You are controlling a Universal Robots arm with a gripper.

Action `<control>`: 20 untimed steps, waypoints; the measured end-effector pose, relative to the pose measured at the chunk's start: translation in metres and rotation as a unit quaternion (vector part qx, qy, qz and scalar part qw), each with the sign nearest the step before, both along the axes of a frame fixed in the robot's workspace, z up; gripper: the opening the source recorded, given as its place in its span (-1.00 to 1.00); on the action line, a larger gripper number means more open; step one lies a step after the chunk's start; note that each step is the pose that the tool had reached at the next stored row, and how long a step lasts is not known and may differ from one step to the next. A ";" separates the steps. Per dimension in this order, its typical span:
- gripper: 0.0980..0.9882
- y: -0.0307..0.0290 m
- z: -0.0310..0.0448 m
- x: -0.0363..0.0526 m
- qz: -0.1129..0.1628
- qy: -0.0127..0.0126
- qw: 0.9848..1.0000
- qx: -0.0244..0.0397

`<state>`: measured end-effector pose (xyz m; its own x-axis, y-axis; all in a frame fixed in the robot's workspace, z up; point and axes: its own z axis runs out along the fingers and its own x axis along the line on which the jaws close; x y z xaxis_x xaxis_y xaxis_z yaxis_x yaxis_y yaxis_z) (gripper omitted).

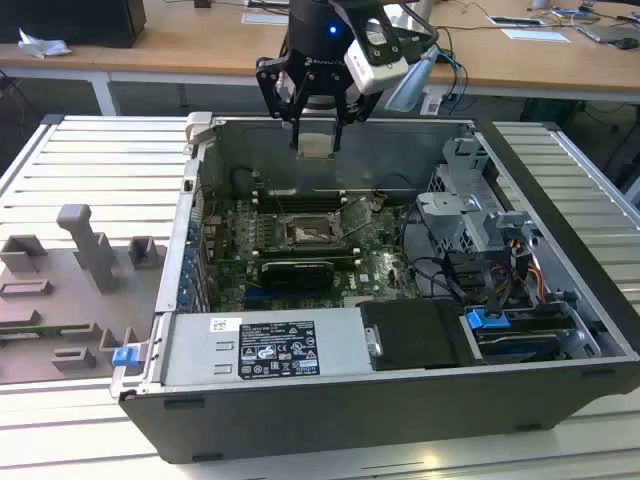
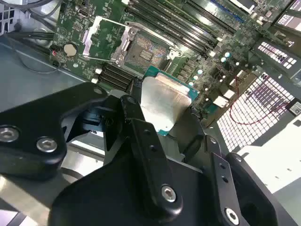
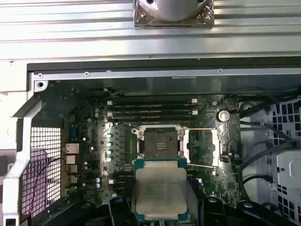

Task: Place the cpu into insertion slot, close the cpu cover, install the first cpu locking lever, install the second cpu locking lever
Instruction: 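Place the cpu into insertion slot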

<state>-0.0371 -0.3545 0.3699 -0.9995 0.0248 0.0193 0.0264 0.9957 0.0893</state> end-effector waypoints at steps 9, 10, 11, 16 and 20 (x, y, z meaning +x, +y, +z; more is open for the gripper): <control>-0.04 0.0000 -0.0001 0.0000 -0.009 0.000 1.000 0.000; -0.04 0.0000 -0.0004 0.0000 -0.014 0.000 1.000 0.000; -0.04 0.0000 -0.0007 0.0000 -0.021 0.000 1.000 0.000; -0.04 0.0000 -0.0010 0.0000 -0.040 0.000 0.999 0.000; -0.04 0.0000 -0.0013 0.0000 -0.058 0.000 0.998 0.000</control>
